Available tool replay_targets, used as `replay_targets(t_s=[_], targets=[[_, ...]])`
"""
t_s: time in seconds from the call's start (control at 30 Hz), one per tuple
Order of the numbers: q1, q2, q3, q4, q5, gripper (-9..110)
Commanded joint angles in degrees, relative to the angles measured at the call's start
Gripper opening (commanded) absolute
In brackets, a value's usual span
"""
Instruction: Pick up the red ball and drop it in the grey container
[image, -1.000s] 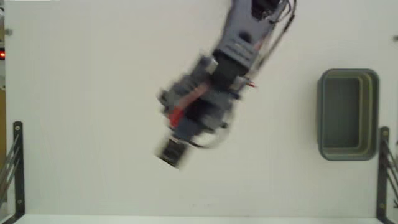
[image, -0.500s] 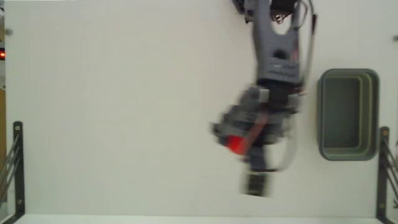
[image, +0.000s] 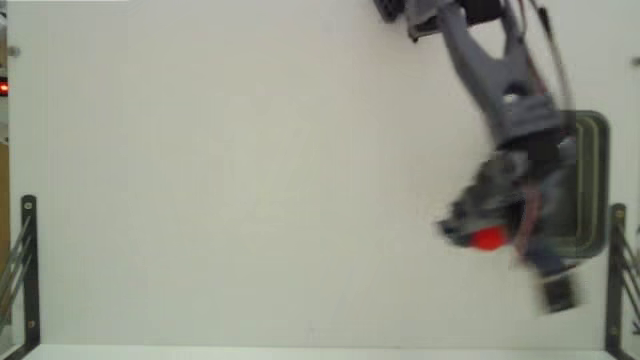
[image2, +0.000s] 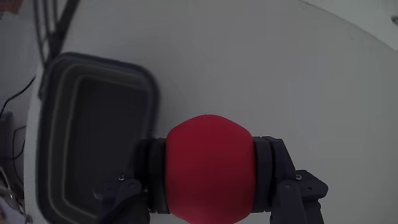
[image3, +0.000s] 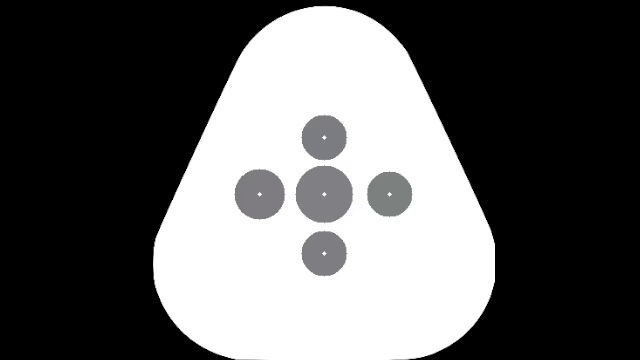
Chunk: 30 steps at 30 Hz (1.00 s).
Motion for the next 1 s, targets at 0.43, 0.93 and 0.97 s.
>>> replay_targets(t_s=[0.43, 0.93, 0.97], targets=[[-15.7, 0.3, -2.7, -1.8, 0.3, 64], [-17.8, 0.1, -2.7, -1.9, 0.3, 64], [-17.8, 0.1, -2.7, -1.9, 0.3, 64]])
